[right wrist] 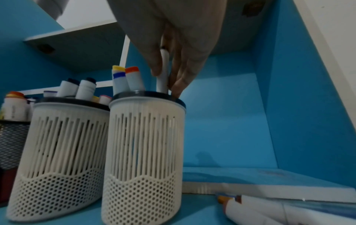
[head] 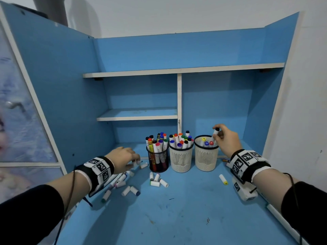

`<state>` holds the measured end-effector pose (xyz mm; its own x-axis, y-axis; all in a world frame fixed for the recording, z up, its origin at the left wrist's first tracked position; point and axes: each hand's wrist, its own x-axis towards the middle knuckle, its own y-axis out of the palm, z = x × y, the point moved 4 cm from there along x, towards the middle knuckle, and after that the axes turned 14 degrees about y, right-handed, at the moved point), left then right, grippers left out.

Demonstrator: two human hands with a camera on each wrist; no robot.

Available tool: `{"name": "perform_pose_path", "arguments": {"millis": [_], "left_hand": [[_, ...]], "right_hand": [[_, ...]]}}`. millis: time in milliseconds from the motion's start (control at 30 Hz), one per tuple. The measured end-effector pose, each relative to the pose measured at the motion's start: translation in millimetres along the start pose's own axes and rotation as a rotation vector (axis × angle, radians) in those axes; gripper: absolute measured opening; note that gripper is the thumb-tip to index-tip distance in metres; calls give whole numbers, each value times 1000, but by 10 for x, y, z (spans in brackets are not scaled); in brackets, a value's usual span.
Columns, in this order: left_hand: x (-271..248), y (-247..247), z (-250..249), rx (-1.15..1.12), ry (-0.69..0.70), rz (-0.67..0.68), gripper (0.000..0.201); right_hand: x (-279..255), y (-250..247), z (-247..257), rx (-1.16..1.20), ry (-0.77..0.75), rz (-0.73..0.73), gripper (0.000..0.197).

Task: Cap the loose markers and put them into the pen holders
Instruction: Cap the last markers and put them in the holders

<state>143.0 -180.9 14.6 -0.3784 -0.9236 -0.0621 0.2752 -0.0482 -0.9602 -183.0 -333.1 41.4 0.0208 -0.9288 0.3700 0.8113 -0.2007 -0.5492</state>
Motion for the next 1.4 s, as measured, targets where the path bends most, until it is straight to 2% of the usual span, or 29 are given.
{"name": "perform_pose_path", "arguments": {"millis": [100,200,300,400,467,533,600,700,800,900,1033,1167,1400], "left_hand": [[-155,-122,-33,-62,1,-41,32],[-276,-239,-156,-157,-3,-12,39],[-376,-352,-282,-146,-3,-11,44],[-461,-452,-394,-228,-28,-63,47],[-522,-529,-440,-296,-81,-138,38],[-576,-586,-480,-321,-114,-182,31],[-610,-608,-542,-354,-114,-164,31],[-635,-633,-635,-394,-127,-139,29],[-655,-669,-686,-431,-175,-178,22],[-705,-735,-727,-531,-237,-296,13],[-824,-794,-737,-761,-361,-531,12],[-942,-772,-719,-980,-447,-762,16],[-1059,-595,-594,-1125,-511,-858,33]], "right_hand": [[-6,72,-36,-83,26,69,28],[-37,122,-35,-146,65,151,34],[-56,102,12,-122,70,124,41],[-131,4,153,-60,-5,-9,48],[-241,-49,313,-17,-89,-81,47],[-383,-55,490,21,-184,-108,42],[-526,-6,638,34,-270,-87,35],[-739,173,807,-2,-390,30,26],[-898,477,890,-168,-482,273,24],[-1031,784,899,-409,-538,553,29],[-1145,1111,817,-707,-553,800,32],[-1167,1300,760,-880,-525,919,32],[-1093,1416,747,-954,-467,972,35]]}}
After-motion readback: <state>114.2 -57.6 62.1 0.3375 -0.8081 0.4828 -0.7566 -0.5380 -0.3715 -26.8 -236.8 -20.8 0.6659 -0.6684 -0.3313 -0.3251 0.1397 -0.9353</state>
